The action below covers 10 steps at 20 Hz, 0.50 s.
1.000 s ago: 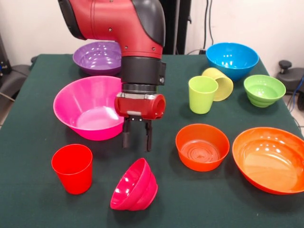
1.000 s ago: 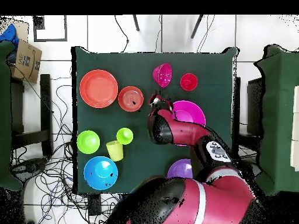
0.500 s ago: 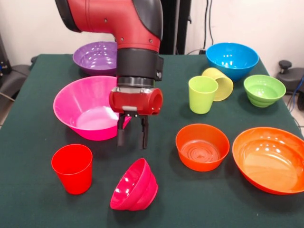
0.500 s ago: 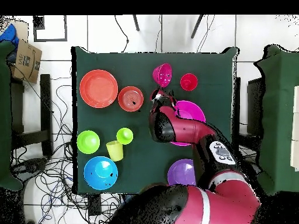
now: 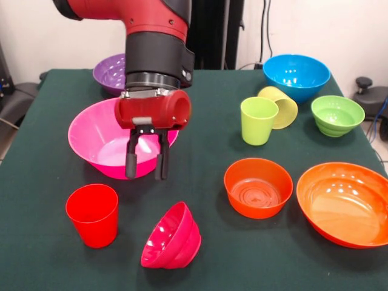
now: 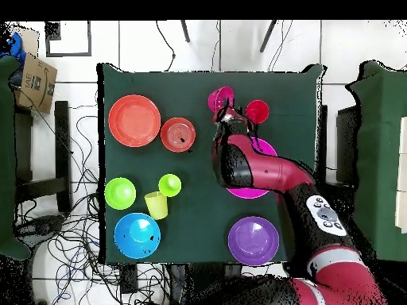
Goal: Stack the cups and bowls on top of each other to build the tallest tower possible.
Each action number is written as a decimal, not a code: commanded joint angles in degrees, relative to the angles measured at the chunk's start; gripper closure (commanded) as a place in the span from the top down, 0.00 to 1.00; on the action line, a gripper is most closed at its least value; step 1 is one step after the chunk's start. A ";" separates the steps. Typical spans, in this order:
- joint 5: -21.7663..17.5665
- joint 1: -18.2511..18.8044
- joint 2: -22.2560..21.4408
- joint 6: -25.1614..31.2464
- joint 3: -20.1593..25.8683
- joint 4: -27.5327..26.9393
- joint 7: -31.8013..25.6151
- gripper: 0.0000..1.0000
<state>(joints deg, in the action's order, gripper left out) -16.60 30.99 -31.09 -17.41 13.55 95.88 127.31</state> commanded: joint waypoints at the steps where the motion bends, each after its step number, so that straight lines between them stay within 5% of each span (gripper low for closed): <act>1: -5.56 3.12 0.72 10.24 11.47 2.87 2.04 1.00; 10: -7.89 7.40 3.87 10.24 19.84 2.90 2.03 1.00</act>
<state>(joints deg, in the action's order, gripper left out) -19.68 37.76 -30.62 -16.19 23.95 96.21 127.31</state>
